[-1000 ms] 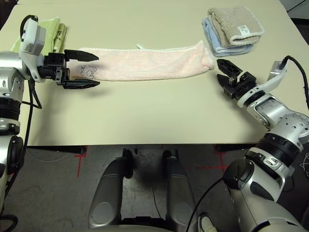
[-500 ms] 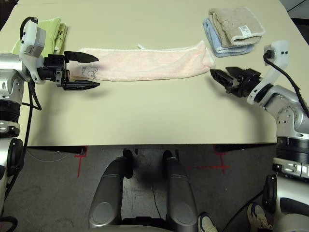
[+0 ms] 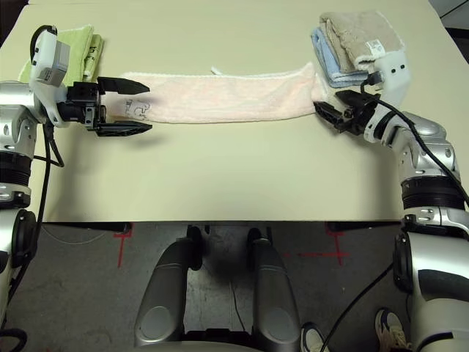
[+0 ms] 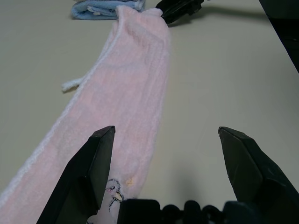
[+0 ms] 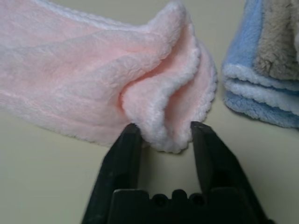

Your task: Fold the towel and set it aside.

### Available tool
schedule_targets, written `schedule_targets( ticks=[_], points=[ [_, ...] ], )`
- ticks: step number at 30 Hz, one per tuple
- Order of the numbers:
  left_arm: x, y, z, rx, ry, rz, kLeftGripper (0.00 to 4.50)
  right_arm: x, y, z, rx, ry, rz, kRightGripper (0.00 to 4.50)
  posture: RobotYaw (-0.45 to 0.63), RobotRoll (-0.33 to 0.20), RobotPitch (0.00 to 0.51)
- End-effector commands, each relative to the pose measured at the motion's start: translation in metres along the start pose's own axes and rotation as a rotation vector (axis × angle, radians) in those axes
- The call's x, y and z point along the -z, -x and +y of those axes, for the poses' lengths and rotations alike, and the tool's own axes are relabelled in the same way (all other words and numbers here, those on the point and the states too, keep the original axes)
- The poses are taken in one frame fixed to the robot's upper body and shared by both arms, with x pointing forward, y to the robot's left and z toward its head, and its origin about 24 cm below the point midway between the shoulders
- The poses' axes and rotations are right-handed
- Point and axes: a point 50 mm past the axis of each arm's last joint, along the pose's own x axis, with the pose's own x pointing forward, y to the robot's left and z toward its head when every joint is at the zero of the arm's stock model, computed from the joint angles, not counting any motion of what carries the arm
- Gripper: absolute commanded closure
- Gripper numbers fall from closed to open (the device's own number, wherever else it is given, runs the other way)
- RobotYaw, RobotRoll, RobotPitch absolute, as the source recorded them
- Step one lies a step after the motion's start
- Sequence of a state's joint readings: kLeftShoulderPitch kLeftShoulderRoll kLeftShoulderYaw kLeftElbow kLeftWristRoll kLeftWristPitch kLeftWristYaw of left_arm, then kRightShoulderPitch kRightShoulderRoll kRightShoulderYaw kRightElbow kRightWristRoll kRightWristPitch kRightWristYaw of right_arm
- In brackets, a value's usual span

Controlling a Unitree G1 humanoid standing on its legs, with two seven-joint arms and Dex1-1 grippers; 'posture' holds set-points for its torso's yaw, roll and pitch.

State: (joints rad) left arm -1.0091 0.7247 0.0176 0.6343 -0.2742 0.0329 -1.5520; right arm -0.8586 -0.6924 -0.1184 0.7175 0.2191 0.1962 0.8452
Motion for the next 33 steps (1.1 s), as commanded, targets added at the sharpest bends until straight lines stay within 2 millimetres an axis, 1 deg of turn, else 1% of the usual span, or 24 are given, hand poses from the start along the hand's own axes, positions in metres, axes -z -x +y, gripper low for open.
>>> schedule_targets(
  ticks=[1,3,4,9,13,17,19,22,24,27,29,30,31,33],
  points=[
    [0.002,0.003,-0.002,0.002,0.0,0.017,0.0,0.002,0.0,-0.001,-0.023,0.014,0.017,3.61,0.06,0.0,0.342],
    [0.002,0.003,-0.002,0.001,0.001,0.017,0.0,0.0,0.0,-0.003,-0.032,0.022,0.012,4.36,0.06,0.0,0.341],
    [0.002,0.003,-0.002,0.001,0.001,0.018,0.0,-0.002,0.003,-0.005,-0.037,0.034,0.013,4.48,0.06,0.0,0.341],
    [0.002,0.001,-0.002,0.005,0.001,0.019,0.0,-0.004,0.019,-0.014,-0.07,0.033,0.027,4.48,0.05,0.0,0.338],
    [0.002,0.001,-0.001,0.011,0.002,0.024,0.0,0.001,0.04,-0.012,-0.225,-0.018,0.072,4.48,0.05,0.0,0.339],
    [0.003,-0.001,0.0,0.018,0.001,0.028,0.0,0.007,0.052,-0.017,-0.189,0.024,0.134,4.48,0.03,0.0,0.337],
    [0.002,-0.003,0.0,0.022,0.0,0.027,0.0,0.01,0.055,-0.018,-0.171,0.045,0.153,4.48,0.03,0.0,0.336],
    [0.002,-0.005,0.001,0.028,-0.002,0.027,0.0,0.013,0.052,-0.015,-0.172,0.054,0.157,4.48,0.02,0.0,0.337],
    [0.002,-0.005,0.001,0.031,-0.003,0.029,0.0,0.013,0.051,-0.013,-0.178,0.099,0.175,4.48,0.02,0.0,0.337],
    [0.002,-0.004,0.001,0.031,-0.004,0.035,0.0,0.009,0.05,-0.012,-0.168,0.07,0.138,3.69,0.03,0.0,0.336],
    [0.002,-0.003,0.001,0.031,-0.005,0.038,0.0,0.005,0.053,-0.015,-0.153,-0.001,0.1,2.93,0.04,0.0,0.335],
    [0.003,-0.003,0.001,0.031,-0.004,0.04,0.0,0.002,0.058,-0.018,-0.141,-0.068,0.071,2.6,0.04,0.0,0.335],
    [0.003,-0.003,0.0,0.032,-0.003,0.041,0.0,0.0,0.062,-0.02,-0.131,-0.134,0.046,2.16,0.04,0.0,0.335],
    [0.004,-0.003,-0.001,0.033,-0.001,0.042,0.0,-0.002,0.073,-0.025,-0.096,-0.329,-0.005,1.45,0.04,0.0,0.335]
  ],
)
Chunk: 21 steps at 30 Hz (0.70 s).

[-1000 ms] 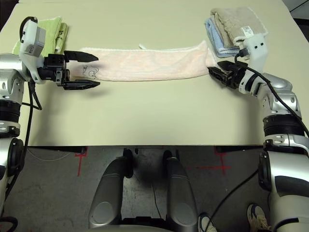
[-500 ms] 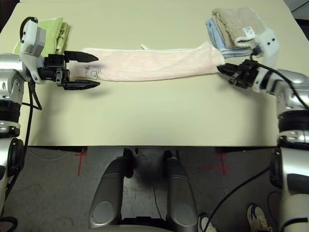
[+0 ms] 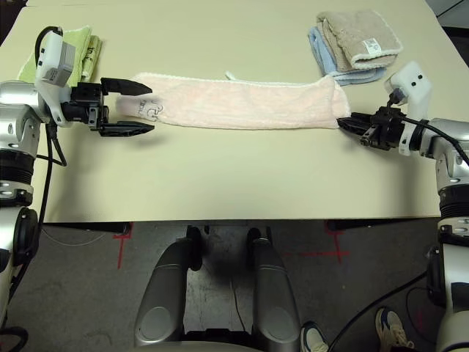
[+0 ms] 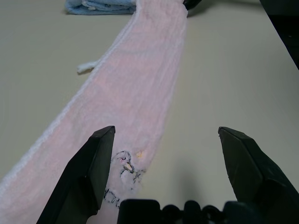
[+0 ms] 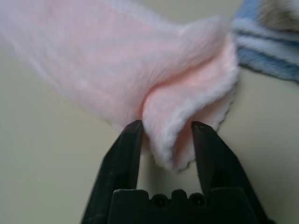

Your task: Fold the towel and set it aside.

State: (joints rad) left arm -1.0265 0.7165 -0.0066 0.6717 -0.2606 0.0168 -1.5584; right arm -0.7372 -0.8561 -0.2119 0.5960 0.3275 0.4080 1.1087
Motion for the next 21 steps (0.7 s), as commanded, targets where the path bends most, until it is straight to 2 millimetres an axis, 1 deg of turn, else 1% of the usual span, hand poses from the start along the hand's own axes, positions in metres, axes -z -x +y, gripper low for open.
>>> schedule_targets(
  ticks=[1,4,6,9,11,13,16,21],
  points=[
    [0.001,0.001,-0.002,0.015,-0.009,0.025,0.0,-0.002,0.026,-0.006,0.044,-0.301,-0.097,1.1,0.04,0.0,0.335],
    [0.003,0.0,-0.003,0.018,-0.005,0.025,0.0,0.005,0.042,-0.003,0.067,-0.533,-0.11,0.01,0.03,0.0,0.337],
    [0.003,0.0,-0.003,0.02,-0.004,0.024,0.0,0.011,0.05,0.002,0.065,-0.641,-0.092,0.01,0.03,0.0,0.337],
    [0.003,-0.001,-0.004,0.024,-0.004,0.022,0.0,0.025,0.059,0.016,0.045,-0.826,-0.082,0.01,0.03,0.0,0.338],
    [0.003,-0.002,-0.004,0.026,-0.004,0.022,0.0,0.033,0.063,0.026,0.041,-0.89,-0.08,0.01,0.03,0.0,0.338],
    [0.003,-0.003,-0.004,0.028,-0.003,0.021,0.0,0.042,0.065,0.03,0.072,-0.944,-0.112,0.01,0.03,0.0,0.336],
    [0.003,-0.004,-0.005,0.032,-0.003,0.021,0.0,0.048,0.063,0.034,0.103,-1.004,-0.171,0.01,0.03,0.0,0.336],
    [0.002,-0.005,-0.004,0.035,-0.004,0.018,0.0,0.049,0.048,0.036,0.127,-1.056,-0.241,0.01,0.03,0.0,0.332]
  ],
)
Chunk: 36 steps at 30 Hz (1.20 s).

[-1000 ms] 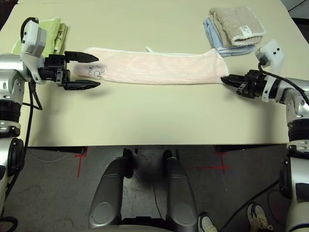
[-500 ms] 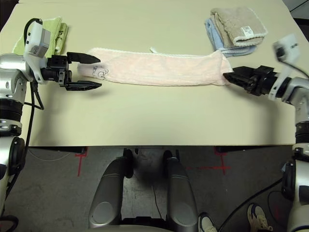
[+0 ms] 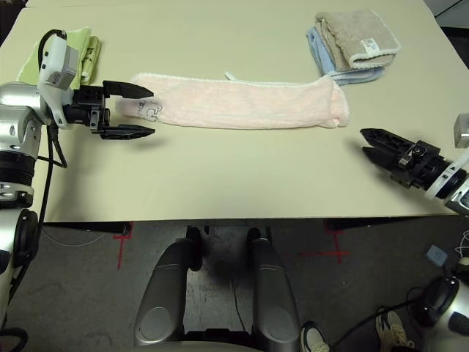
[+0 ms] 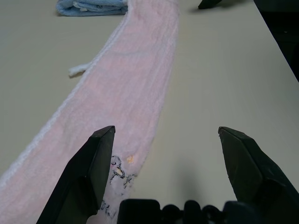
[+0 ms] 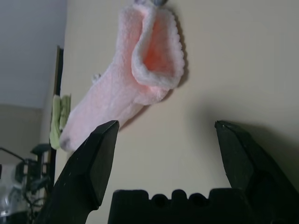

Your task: Fold the towel and set it aside.

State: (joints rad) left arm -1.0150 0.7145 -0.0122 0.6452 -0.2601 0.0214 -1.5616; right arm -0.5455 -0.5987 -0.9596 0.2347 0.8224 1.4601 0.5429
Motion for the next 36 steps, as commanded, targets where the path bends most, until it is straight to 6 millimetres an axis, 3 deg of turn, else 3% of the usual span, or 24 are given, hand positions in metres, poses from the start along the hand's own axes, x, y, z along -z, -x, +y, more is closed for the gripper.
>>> schedule_targets(
  ticks=[1,15,21,25,28,36],
  points=[
    [0.002,-0.002,-0.002,0.018,0.004,0.013,0.0,0.001,-0.003,-0.003,0.033,-0.026,-0.041,0.01,0.03,0.0,0.332],
    [0.002,-0.002,-0.003,0.015,0.003,0.015,0.0,0.007,-0.069,0.01,0.034,-0.046,-0.083,0.01,0.04,0.0,0.335],
    [0.002,-0.001,-0.003,0.009,0.002,0.017,0.0,0.003,-0.069,0.007,0.083,-0.027,-0.133,0.01,0.05,0.0,0.336],
    [0.002,0.0,-0.004,0.007,0.004,0.019,0.0,0.001,-0.057,0.001,0.125,-0.022,-0.162,0.01,0.04,0.0,0.336],
    [0.002,-0.001,-0.003,0.007,0.003,0.019,0.0,0.002,-0.049,0.0,0.132,-0.02,-0.169,0.57,0.03,0.0,0.336],
    [0.002,-0.005,-0.002,0.015,0.001,0.015,0.0,0.002,-0.033,-0.003,0.182,-0.023,-0.212,3.59,0.02,0.0,0.336]
  ],
)
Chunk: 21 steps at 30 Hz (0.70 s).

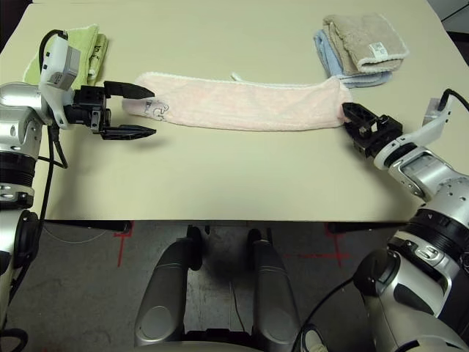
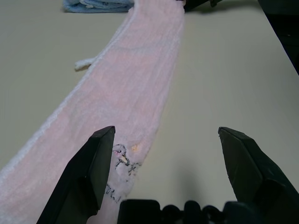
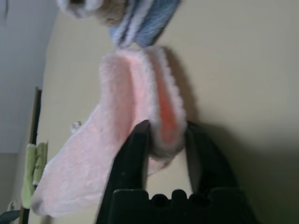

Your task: Fold the towel and set it aside.

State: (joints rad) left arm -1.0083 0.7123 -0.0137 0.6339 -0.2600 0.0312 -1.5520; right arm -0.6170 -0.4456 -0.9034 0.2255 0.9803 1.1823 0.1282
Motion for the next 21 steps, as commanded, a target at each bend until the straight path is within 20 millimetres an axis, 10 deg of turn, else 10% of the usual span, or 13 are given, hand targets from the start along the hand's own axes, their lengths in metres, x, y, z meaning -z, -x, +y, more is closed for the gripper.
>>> schedule_targets(
  ticks=[1,14,21],
  points=[
    [0.002,-0.003,-0.002,0.019,-0.004,0.013,0.0,-0.001,0.009,-0.006,0.051,0.001,-0.023,4.01,0.02,0.0,0.335],
    [0.003,-0.004,-0.002,0.016,0.002,0.017,0.0,-0.022,0.018,-0.006,0.062,0.032,-0.088,4.44,0.02,0.0,0.336],
    [0.006,-0.003,-0.001,-0.016,0.019,0.008,0.0,-0.041,0.012,0.027,-0.139,0.032,-0.098,4.44,0.02,0.0,0.334]
  ],
)
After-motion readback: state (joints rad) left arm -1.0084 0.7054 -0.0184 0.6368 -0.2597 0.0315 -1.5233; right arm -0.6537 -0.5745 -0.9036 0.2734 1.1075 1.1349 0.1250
